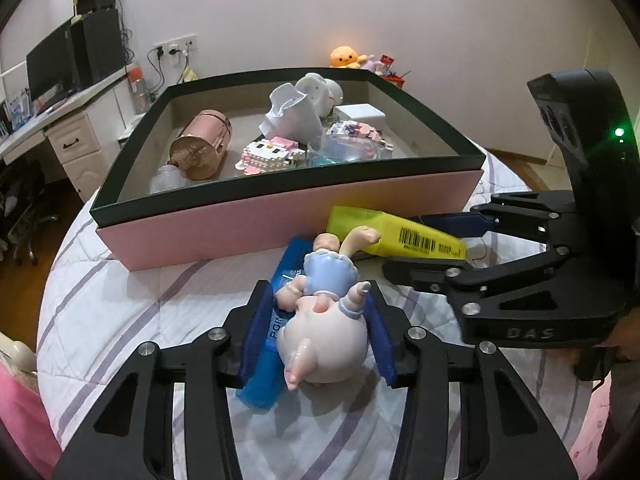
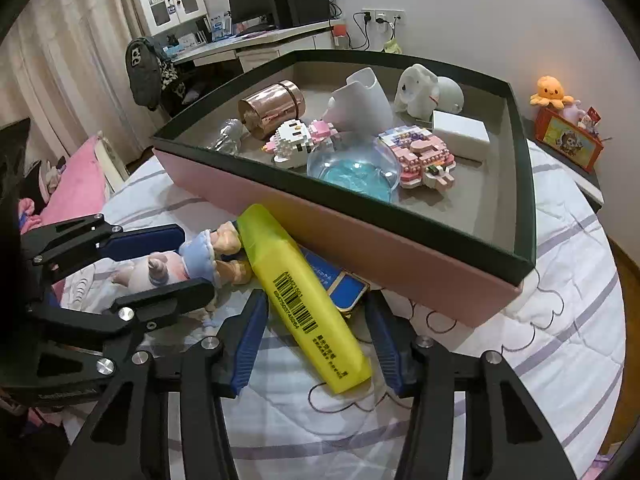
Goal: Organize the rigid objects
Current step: 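Grasp the pig doll with the left tool while the right tool grasps the yellow highlighter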
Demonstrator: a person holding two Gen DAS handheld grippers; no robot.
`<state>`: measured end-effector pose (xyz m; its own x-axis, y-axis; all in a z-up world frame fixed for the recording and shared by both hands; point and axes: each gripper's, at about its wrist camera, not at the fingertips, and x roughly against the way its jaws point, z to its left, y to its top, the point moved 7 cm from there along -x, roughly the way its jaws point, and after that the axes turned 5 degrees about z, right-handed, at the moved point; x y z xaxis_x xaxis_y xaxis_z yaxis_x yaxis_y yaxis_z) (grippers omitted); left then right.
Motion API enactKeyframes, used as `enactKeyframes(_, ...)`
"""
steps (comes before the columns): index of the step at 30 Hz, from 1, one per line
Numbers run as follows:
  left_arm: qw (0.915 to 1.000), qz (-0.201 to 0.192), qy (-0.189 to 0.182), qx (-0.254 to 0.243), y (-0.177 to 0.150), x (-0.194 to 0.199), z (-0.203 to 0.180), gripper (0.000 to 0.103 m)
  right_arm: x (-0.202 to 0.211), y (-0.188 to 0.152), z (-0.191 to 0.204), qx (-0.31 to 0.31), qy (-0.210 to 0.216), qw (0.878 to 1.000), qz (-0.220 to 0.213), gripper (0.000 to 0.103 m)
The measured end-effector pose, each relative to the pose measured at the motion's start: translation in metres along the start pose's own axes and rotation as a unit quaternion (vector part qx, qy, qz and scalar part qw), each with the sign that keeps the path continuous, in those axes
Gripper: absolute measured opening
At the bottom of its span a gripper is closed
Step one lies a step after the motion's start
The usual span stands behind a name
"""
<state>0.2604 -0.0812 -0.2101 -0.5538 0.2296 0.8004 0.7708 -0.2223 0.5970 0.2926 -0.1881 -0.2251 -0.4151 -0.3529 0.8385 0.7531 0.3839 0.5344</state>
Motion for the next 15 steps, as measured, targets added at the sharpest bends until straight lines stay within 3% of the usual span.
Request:
enactKeyframes(5, 1.0, -0.003, 0.004, 0.003, -0.001, 0.0, 0.003, 0.047, -0.008, 0.003, 0.008, 0.012, -0.015, 1.0, 0.004, 0.051)
enactKeyframes(15, 0.9996, -0.006, -0.002, 0.026, -0.016, 0.015, 0.015, 0.047, 0.011, -0.017, 0.01, -0.019, 0.0, 1.0, 0.001, 0.026)
